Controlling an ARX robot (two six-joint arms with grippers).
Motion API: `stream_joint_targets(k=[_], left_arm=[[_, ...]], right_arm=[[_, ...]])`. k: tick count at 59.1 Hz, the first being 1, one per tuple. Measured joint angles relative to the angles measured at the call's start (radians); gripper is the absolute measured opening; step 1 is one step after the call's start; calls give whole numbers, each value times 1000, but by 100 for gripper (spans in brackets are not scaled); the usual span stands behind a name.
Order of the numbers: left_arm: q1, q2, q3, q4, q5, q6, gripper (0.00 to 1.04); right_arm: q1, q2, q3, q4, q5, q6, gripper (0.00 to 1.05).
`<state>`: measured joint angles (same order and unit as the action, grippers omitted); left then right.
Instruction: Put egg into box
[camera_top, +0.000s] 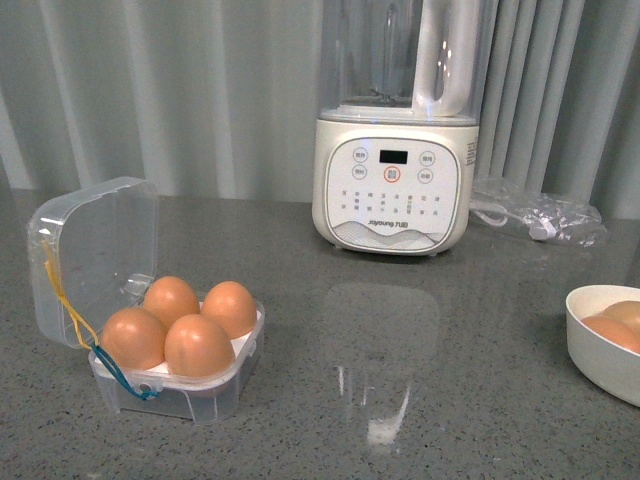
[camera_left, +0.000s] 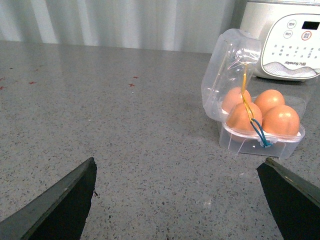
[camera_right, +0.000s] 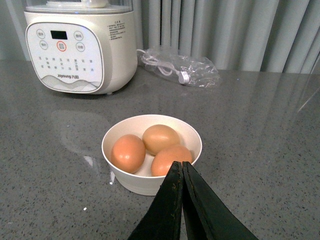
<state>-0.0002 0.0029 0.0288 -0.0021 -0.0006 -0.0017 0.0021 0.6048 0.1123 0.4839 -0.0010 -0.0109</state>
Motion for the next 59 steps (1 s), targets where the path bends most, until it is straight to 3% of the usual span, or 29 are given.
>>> stream_joint_targets(k=[59], left_arm=[[0, 0, 0, 0, 0, 0, 98]], right_arm=[[0, -365, -108, -241, 0, 0, 3]])
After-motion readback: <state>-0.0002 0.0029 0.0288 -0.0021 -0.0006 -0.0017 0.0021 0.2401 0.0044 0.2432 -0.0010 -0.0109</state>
